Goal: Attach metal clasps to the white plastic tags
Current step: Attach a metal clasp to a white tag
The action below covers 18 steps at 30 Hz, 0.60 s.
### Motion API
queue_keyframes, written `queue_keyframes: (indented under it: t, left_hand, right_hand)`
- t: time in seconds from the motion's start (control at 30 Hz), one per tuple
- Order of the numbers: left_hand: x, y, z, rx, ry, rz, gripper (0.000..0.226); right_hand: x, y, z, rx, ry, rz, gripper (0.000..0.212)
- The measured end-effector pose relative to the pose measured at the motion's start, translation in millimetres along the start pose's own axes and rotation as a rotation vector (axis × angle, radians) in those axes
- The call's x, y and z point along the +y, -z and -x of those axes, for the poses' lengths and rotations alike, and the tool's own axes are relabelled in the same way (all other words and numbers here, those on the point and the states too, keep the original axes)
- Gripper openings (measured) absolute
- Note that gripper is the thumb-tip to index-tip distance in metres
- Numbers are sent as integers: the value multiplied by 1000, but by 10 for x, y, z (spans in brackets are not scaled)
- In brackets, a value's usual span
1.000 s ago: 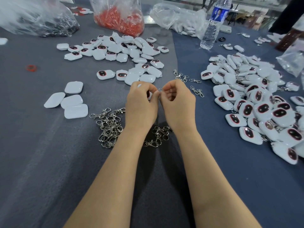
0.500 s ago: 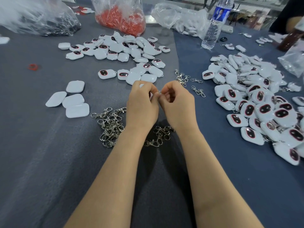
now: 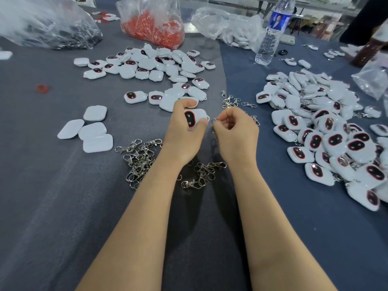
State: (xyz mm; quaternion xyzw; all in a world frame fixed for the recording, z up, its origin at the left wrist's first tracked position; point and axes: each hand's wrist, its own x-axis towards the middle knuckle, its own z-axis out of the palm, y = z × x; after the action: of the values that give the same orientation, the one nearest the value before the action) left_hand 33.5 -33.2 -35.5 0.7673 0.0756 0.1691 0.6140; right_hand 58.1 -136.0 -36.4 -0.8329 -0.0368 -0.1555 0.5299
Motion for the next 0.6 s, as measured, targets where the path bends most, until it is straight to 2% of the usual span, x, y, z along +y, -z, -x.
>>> queue_keyframes:
  t: [0.07,0.2,0.6]
  left_hand:
    - [18,-20,7,-18,33,46,33]
    - [11,-44,-3,-17,40,57,25]
    - [-41,-51,-37,35,70,9,24]
  right_hand:
    - [0,-12,3,-8,1,3,13]
    - [-14,-22,3,-4,7,-14,12]
    - [-31,-72,49,-47,81,69,10]
